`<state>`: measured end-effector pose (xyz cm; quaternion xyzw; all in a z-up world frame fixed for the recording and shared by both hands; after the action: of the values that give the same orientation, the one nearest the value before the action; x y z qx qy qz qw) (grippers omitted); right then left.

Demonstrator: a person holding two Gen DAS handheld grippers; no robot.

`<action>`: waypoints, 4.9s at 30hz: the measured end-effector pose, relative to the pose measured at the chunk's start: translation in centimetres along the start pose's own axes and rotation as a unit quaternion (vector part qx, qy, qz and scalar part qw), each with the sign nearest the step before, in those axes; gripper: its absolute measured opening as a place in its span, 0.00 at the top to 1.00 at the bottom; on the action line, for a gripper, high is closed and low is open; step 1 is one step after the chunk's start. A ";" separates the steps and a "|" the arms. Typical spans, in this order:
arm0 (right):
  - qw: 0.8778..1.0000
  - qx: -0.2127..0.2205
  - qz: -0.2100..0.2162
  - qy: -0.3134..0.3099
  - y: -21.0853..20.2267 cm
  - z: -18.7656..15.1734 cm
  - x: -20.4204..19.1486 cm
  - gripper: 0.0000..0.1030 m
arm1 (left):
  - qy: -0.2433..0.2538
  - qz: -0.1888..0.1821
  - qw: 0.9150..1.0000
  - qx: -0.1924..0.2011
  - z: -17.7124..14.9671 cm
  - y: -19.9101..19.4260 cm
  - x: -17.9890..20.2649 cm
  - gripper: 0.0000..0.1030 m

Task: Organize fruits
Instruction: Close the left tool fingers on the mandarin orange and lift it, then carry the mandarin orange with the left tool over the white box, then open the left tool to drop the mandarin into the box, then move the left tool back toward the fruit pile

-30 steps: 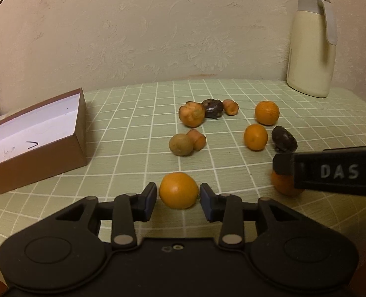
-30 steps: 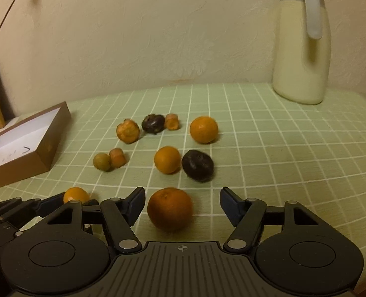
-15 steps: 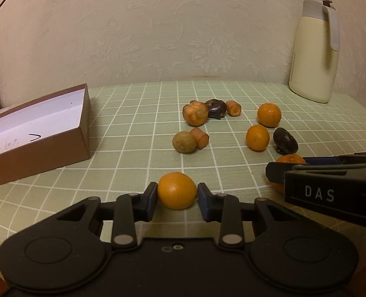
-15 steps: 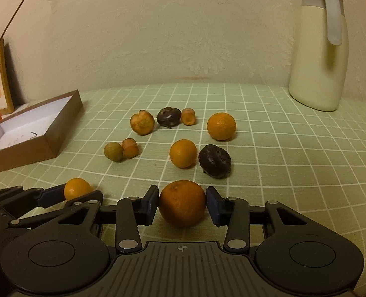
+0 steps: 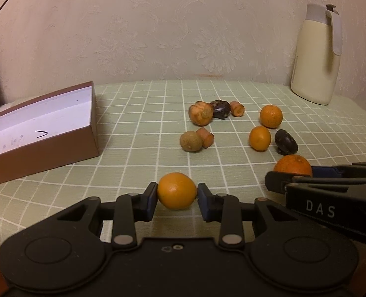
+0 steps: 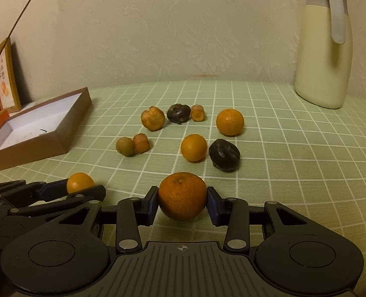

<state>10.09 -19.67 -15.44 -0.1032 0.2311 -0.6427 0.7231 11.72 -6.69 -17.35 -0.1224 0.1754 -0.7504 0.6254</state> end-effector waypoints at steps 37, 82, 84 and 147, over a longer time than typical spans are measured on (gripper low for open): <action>0.969 0.100 0.218 -0.065 -2.4 6.6 -18.6 0.60 | -0.071 0.182 0.977 0.082 6.3 -10.6 -21.4 0.76; 0.983 0.061 0.139 -0.103 13.5 7.0 -20.7 0.09 | -0.108 0.247 0.963 -0.018 3.4 -0.8 -31.5 0.55; 0.982 0.079 0.135 -0.106 12.9 7.4 -20.7 0.09 | -0.110 0.254 0.961 -0.012 3.7 -1.1 -31.7 0.38; 0.997 0.070 -0.007 0.013 -0.7 5.3 3.9 0.43 | 0.026 -0.017 0.999 0.022 4.8 1.5 -1.7 0.47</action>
<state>12.24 -24.38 -11.33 -0.0454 0.1939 -0.6634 0.7213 15.34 -5.74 -13.53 -0.0924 0.1730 -0.7675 0.6103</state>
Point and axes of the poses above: each gripper's, at about its wrist camera, not at the fingertips, and y roughly the way its jaws point, x to its right, z to its top, the point moved 4 cm from there along y, roughly the way its jaws point, and after that the axes turned 13 degrees about x, right-handed, at the moved point
